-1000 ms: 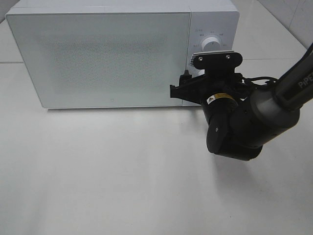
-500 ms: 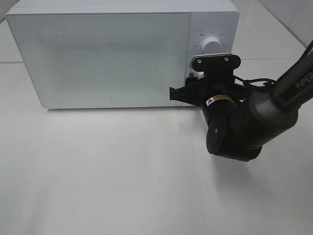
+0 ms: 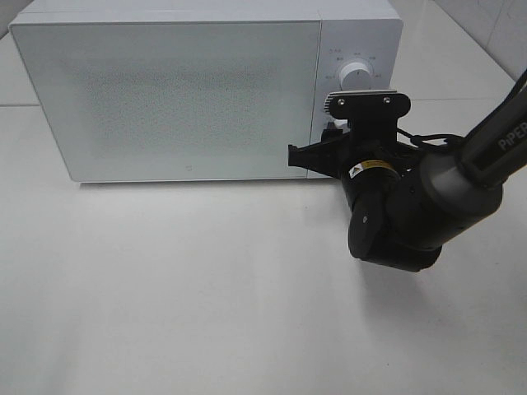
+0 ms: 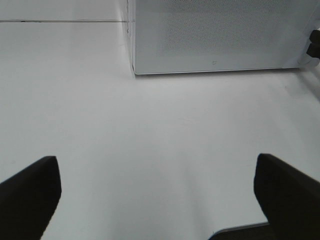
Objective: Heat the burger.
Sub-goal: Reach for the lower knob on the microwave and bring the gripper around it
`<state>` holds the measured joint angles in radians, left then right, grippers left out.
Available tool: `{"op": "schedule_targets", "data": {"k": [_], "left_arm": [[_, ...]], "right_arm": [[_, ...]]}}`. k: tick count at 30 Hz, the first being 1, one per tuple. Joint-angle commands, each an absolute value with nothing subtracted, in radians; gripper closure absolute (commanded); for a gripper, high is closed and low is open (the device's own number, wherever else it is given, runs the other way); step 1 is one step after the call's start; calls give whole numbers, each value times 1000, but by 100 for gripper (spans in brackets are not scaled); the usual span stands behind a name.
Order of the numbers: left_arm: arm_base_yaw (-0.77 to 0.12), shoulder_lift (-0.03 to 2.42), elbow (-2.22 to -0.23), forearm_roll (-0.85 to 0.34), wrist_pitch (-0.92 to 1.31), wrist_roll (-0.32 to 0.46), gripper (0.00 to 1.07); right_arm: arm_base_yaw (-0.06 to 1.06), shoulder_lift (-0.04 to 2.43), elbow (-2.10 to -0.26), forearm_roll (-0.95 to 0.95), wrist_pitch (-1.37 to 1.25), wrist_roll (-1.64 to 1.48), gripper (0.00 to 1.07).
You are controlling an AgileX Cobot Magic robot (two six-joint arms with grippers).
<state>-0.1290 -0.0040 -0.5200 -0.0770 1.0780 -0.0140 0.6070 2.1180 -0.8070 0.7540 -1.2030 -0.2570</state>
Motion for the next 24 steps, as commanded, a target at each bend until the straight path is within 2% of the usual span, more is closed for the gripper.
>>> {"op": "schedule_targets", "data": {"k": [1,6,12,14,24], "left_arm": [[-127,-29,-518,-84,1069,-17,9],[-127,-29,-518,-84,1069,-17,9],[-127,-29,-518,-84,1069,-17,9],[-127,-29,-518,-84,1069,-17,9],[-127,-29,-518,-84,1069,-17,9]], "right_arm": [[595,2114,-827,725,-1353,-187,107],[593,2114,-827,584,-1399,72,107],[593,2114,-826,562,-1392,382,107],[593,2114,-826,545,-1397,636,107],[593,2114,-826,492,-1398,1101,107]]}}
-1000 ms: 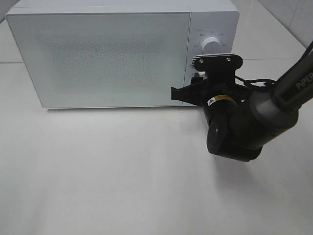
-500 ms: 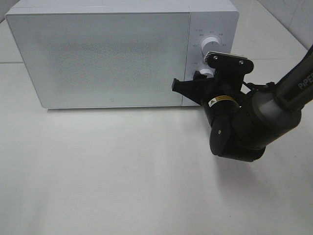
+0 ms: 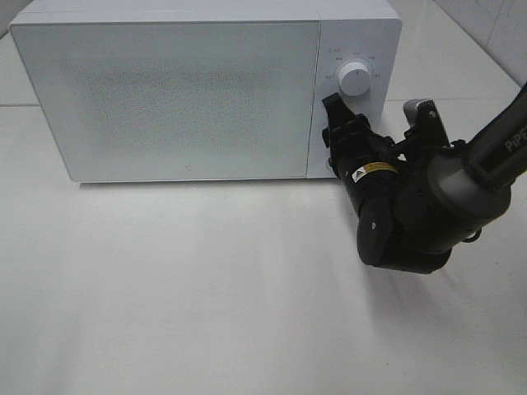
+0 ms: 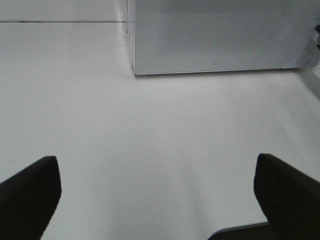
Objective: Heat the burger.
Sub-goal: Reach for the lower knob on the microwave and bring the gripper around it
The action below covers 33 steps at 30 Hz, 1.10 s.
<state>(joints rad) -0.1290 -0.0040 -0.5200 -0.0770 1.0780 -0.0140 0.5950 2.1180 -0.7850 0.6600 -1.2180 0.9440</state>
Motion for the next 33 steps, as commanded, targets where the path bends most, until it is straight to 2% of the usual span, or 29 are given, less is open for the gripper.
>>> {"op": "schedule_targets", "data": {"k": [1,7,12,26,33], "left_arm": [[-127,-29,-518,-84,1069,-17,9],[-127,-29,-518,-84,1069,-17,9],[-127,-29,-518,-84,1069,-17,9],[-127,-29,-518,-84,1069,-17,9],[-127,-29,-518,-84,1069,-17,9]], "right_arm": [[593,2114,-826,487,-1398,1160,107],[593,2114,-826,478,-1398,1450,107],[593,2114,-826,464,-1398,1571,107],[593,2114,-826,482,-1398,1557,106],[593,2114,-826,511,-1398,1532,99]]}}
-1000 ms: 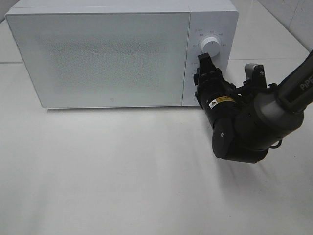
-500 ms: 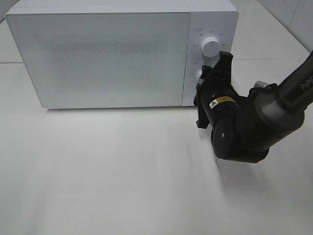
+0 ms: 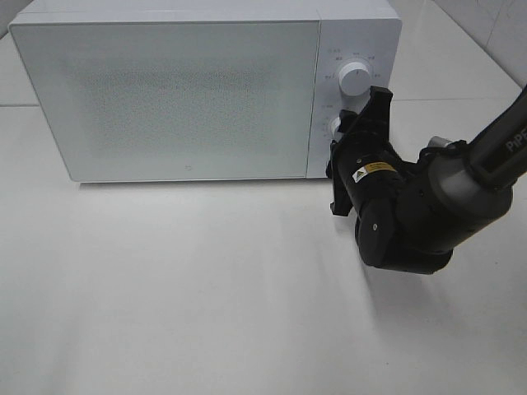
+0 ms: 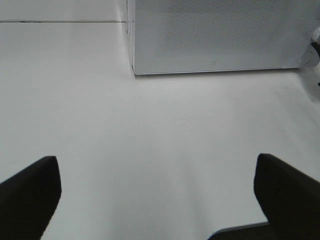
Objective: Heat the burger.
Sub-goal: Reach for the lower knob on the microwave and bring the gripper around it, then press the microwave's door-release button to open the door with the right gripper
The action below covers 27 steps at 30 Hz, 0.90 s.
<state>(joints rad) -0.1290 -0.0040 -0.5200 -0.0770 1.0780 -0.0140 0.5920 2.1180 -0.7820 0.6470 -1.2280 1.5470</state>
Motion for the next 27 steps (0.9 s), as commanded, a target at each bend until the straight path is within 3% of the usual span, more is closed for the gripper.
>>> {"op": "schedule_targets", "data": {"k": [1,9,14,15,16,17,19,22,27], "left_arm": [[-127,-29,-518,-84,1069,-17,9],[-127,-29,-518,-84,1069,-17,9],[-127,-29,-518,-84,1069,-17,9],[-127,-29,-518,-84,1069,-17,9],[-127,-29,-518,-84,1069,-17,9],[-127,-29,-518,-84,1069,-17,9],[-127,-29,-518,-84,1069,-17,9],[-127,-29,-518,-84,1069,-17,9],[-127,-29,-518,-84,1069,-17,9]], "right_arm": [[593,2114,-826,511,-1398,1532,99],[593,2113,-826,606,-1398,1472,81],[593,2112,-822,666,-1398,1448,58],[593,2112,-822,666,-1398,1448,58],[593,2111,-814,675,-1398,1439,50],[593,2111,-814,675,-1398,1439,50],[595,2101,-790,671,-1397,1409,37],[596,2081,-757,649,-1385,1375,31],[596,2033,-695,608,-1337,1291,31]]}}
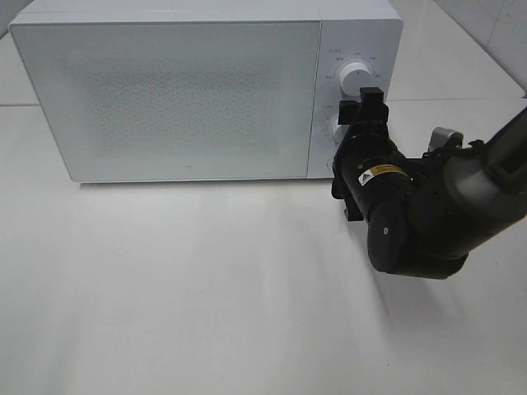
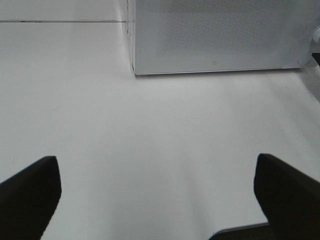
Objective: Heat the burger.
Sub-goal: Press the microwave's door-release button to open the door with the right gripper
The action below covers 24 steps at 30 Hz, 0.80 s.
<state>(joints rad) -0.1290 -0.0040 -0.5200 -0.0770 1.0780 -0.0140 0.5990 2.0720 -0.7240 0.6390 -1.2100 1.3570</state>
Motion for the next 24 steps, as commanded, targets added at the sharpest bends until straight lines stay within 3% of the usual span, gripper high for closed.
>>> {"op": "schedule_targets", "data": {"k": [1,12,17,24], "left_arm": [[-127,-29,-518,-84,1069,-17,9],[-127,-29,-518,-84,1069,-17,9],[-127,-29,-518,-84,1069,-17,9],[-127,-29,-518,-84,1069,-17,9]], "right_arm": [[596,2033,-695,608,-1337,1291,31],[593,1829,-566,456,-939,918,31],[577,1689,-567,459,-619,488,31],[511,1600,-567,454,-329,191,31]]}}
